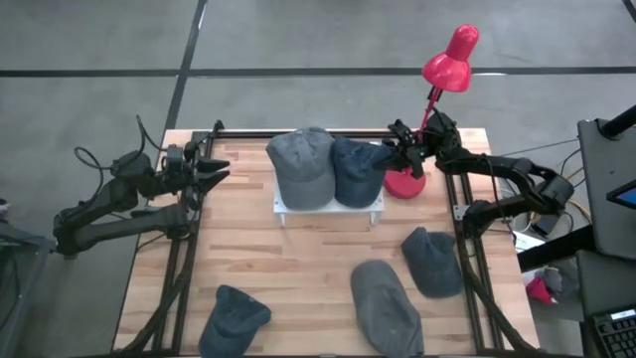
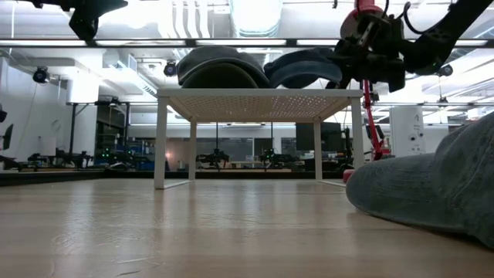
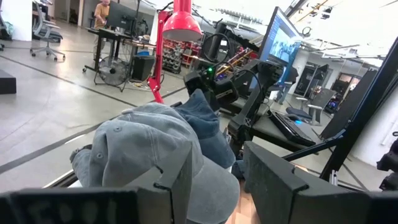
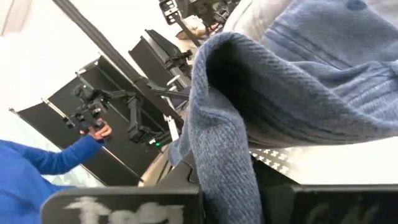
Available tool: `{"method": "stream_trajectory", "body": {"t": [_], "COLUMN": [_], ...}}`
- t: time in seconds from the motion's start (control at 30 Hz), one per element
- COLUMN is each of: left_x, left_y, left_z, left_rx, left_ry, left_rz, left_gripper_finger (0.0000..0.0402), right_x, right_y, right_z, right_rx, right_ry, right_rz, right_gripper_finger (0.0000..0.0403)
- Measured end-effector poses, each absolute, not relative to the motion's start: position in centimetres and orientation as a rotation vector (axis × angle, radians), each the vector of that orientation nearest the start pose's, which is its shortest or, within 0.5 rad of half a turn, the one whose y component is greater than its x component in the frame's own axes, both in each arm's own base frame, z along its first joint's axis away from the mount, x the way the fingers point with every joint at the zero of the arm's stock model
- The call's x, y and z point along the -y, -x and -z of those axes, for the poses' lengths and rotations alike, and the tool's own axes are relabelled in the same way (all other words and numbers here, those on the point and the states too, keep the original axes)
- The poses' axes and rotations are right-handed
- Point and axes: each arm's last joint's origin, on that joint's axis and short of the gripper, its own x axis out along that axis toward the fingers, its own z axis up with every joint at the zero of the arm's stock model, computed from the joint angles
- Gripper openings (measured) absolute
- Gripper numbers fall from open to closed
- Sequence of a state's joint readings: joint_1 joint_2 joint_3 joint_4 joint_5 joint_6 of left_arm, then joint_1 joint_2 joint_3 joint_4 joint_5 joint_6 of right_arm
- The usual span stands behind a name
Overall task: Pick & Place hat
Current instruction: Put the top left blue cap on the shelf
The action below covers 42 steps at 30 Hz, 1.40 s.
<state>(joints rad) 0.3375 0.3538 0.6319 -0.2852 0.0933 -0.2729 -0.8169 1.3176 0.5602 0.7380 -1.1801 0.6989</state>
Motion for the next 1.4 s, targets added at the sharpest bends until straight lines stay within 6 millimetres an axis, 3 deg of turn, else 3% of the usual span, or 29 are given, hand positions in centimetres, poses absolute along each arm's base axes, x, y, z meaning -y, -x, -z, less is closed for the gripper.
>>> {"method": "stream_trajectory", "body": {"t": [0.67, 1.1, 1.4], "left_x": [-2.7, -2.7, -2.7], "left_y": [-8.4, -8.4, -8.4], "left_z": [-31.9, -31.9, -31.9], "left_rx": [0.027, 0.026, 0.027], "left_ry": [0.273, 0.273, 0.273], "left_rz": [-0.244, -0.244, -0.244], "left_gripper_finger": [0.0145, 0.0145, 0.0145], "right_x": [16.9, 16.8, 17.2], "right_y": [-18.9, -18.7, -19.2], "right_z": [-23.1, -24.2, -24.9], "right_rx": [-0.157, -0.144, -0.212], "right_ry": [-0.826, -0.847, -0.923], "right_rz": [-0.326, -0.331, -0.345], "right_gripper_finger": [0.0015, 0.0095, 0.0093]}}
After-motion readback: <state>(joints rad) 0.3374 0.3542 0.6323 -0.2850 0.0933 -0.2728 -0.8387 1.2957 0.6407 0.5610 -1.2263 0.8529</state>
